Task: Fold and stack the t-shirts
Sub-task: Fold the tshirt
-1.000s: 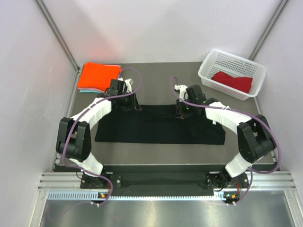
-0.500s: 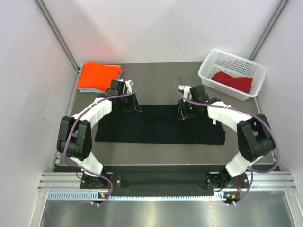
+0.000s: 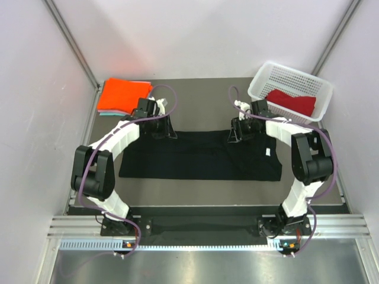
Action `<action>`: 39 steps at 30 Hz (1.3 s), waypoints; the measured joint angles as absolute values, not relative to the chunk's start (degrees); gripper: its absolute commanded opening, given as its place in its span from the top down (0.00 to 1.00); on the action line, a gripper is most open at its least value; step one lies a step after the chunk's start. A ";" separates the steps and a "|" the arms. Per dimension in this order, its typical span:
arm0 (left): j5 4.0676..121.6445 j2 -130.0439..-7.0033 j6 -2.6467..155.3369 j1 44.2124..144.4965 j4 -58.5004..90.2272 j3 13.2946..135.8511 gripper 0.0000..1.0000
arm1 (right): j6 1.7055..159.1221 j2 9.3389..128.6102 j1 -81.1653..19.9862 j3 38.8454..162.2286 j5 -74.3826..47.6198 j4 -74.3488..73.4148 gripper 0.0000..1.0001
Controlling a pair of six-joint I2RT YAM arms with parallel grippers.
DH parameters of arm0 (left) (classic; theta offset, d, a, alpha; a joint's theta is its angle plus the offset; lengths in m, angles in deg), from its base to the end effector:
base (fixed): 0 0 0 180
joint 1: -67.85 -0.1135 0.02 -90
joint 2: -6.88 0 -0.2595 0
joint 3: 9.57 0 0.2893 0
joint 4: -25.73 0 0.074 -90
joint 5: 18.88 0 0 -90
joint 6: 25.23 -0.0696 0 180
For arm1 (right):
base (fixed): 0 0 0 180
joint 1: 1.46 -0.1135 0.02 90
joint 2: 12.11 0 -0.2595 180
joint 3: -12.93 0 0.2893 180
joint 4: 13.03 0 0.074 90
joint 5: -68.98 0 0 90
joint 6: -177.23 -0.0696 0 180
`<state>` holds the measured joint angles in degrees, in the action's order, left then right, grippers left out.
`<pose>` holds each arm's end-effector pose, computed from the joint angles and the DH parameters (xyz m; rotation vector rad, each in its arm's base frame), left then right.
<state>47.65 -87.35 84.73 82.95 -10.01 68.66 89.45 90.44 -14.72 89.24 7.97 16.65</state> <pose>0.3815 -0.1316 0.1843 0.0746 2.5265 -0.7628 0.3927 0.1272 0.1272 -0.5347 2.4585 0.7194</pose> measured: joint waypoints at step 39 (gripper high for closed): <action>47.02 -87.40 85.41 82.88 -9.38 69.03 0.69 | 85.29 85.69 -29.17 87.03 6.29 15.06 0.62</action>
<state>47.02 -87.40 85.41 82.88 -9.38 69.03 85.29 85.69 -29.17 87.03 6.29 15.06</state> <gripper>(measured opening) 0.314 0.308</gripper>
